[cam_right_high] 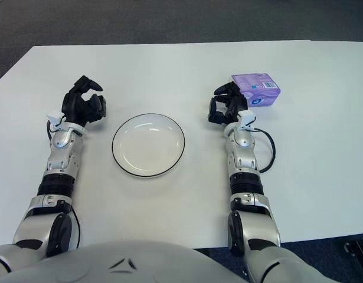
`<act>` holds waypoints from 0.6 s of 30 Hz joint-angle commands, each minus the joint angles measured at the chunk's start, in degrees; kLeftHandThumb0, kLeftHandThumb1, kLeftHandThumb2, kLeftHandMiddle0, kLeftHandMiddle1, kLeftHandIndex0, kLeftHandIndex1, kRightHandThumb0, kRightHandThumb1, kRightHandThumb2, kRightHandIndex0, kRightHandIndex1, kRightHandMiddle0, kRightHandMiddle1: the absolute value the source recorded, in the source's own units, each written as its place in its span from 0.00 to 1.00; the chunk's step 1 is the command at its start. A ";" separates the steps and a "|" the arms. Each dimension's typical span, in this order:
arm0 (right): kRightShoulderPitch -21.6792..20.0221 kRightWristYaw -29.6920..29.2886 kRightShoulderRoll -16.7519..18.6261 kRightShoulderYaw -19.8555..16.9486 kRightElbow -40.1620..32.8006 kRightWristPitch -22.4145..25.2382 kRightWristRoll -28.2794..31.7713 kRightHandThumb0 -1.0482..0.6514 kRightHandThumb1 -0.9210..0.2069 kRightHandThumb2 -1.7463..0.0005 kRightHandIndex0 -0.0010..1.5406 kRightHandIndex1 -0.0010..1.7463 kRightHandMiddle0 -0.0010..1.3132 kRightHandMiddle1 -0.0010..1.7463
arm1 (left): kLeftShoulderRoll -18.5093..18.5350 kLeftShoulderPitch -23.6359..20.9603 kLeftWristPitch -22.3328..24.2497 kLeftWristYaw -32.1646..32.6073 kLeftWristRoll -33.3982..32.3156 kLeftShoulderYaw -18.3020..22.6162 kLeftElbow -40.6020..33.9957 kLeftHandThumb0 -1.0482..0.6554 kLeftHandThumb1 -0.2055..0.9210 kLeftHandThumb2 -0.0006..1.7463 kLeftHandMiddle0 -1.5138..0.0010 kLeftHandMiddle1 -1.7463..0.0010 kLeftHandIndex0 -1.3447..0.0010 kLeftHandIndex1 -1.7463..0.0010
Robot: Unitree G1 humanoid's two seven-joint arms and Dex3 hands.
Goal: Put the tissue paper into the plate.
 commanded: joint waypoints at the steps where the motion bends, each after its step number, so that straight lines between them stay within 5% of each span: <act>1: 8.63 0.22 2.54 0.21 4.02 -1.12 0.13 0.61 0.64 0.18 0.50 0.93 0.34 1.00 | -5.05 13.04 0.69 0.17 -1.05 -0.28 6.50 0.35 0.51 0.71 0.16 0.00 0.58 0.00; 18: 10.51 -0.11 1.99 0.98 -5.64 1.74 -0.52 0.61 0.62 0.20 0.50 0.93 0.33 1.00 | -5.19 13.14 1.29 0.94 -0.92 -0.30 6.01 0.35 0.51 0.72 0.15 0.00 0.58 0.00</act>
